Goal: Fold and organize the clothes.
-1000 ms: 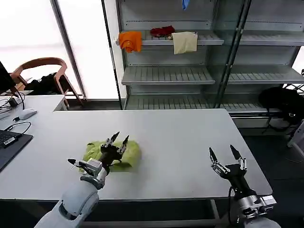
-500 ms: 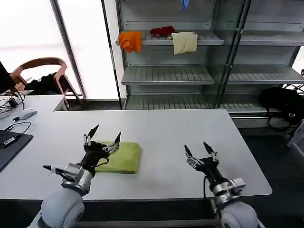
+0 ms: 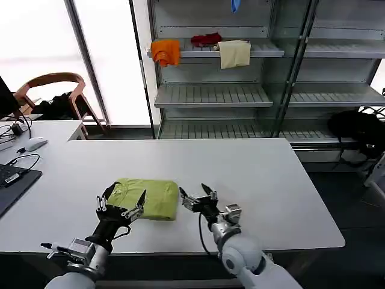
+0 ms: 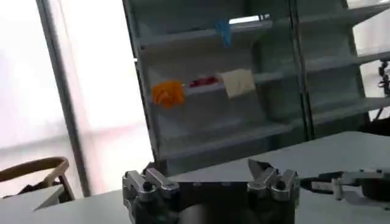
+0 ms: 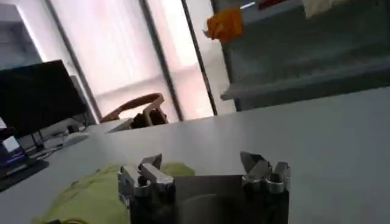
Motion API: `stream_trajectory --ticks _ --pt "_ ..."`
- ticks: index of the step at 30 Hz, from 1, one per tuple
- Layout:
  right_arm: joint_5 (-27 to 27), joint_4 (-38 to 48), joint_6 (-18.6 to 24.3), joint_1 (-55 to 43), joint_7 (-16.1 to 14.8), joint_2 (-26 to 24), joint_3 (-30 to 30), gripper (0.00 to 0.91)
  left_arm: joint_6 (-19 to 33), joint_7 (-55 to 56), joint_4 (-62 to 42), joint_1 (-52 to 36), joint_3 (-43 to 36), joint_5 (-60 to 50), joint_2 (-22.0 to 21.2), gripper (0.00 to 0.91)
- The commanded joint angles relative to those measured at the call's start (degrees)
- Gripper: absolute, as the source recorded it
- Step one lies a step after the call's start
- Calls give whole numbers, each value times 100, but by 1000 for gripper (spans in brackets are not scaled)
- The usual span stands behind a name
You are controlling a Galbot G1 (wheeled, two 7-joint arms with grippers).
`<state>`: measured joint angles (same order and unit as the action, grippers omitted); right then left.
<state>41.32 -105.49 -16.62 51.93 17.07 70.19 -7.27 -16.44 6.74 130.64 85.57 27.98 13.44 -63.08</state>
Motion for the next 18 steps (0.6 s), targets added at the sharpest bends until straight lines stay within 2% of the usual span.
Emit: stream_trajectory --ticks 1,3,5,10,13,18 --pt "168 645 -606 -650 766 745 -835 877 131 -115 62 502 227 -252 -290 907" --pt "167 697 -591 -637 828 783 -823 826 142 -114 12 485 226 -252 -290 907" --pt "165 723 -568 -627 871 812 -810 736 155 -112 -24 467 225 -252 -292 907" --pt "158 762 -465 -561 859 828 -739 685 156 -129 -107 449 234 -255 -298 907" --pt "148 808 -386 -509 848 825 -709 554 166 -137 -139 436 234 -256 -305 907" --pt "153 851 -287 -454 824 853 -643 534 162 -165 -155 417 223 -277 -318 907"
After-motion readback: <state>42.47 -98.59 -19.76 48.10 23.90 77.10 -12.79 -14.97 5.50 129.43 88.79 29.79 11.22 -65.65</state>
